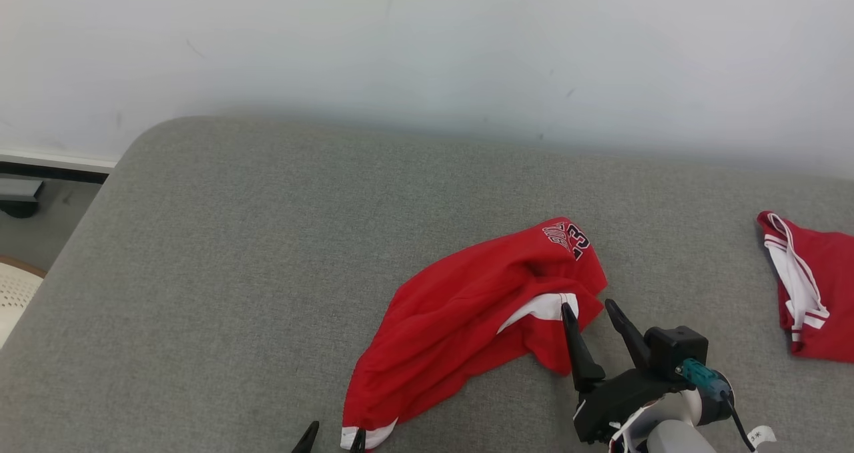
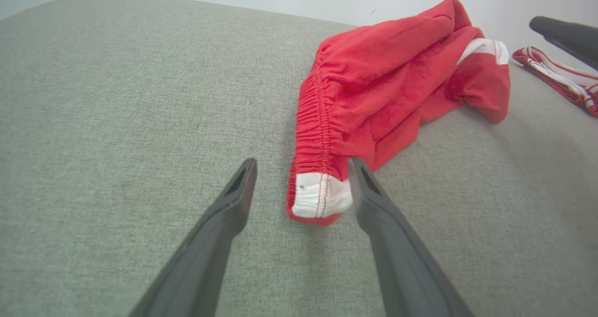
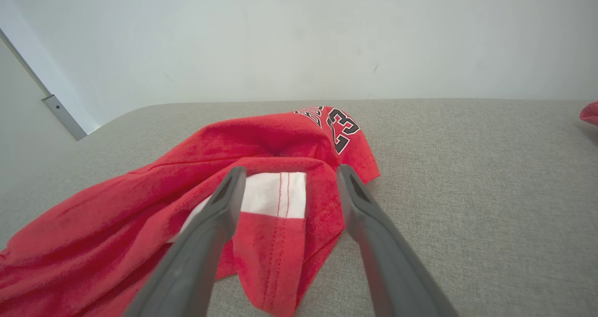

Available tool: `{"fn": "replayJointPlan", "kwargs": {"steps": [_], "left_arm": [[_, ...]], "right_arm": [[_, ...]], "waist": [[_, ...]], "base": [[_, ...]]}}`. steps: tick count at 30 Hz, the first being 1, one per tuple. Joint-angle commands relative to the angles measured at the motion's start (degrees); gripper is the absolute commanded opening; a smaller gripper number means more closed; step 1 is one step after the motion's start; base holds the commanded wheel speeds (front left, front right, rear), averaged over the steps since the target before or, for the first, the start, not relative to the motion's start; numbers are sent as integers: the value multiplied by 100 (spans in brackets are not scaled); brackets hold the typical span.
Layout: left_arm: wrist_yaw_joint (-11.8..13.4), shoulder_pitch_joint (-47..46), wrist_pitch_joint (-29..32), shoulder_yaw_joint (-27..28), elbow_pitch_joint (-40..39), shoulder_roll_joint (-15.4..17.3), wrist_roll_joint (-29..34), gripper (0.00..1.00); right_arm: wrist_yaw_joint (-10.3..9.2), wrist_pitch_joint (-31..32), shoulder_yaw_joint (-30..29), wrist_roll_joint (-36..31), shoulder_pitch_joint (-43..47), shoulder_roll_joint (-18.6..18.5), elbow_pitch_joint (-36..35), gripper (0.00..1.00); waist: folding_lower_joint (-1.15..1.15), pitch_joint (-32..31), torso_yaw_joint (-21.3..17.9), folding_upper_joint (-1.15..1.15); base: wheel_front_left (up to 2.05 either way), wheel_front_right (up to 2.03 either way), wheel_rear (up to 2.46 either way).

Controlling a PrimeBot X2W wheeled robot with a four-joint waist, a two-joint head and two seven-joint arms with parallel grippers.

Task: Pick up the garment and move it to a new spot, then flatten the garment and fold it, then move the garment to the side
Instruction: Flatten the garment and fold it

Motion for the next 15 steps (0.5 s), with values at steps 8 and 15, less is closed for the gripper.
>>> {"fn": "replayJointPlan", "kwargs": {"steps": [8, 15], "left_arm": [[-24, -45, -10, 148, -101, -17, -25, 100], [70, 112, -10, 592, -552, -22, 39, 100]], "right_arm": [[-14, -4, -64, -17, 69, -5, -124, 100], [-14, -3, -450, -221, 519, -3, -930, 100]], "waist": [[-1, -45, -37, 0], [-1, -108, -261, 0]], "base": [[0, 0, 0], [0, 0, 0]]}}
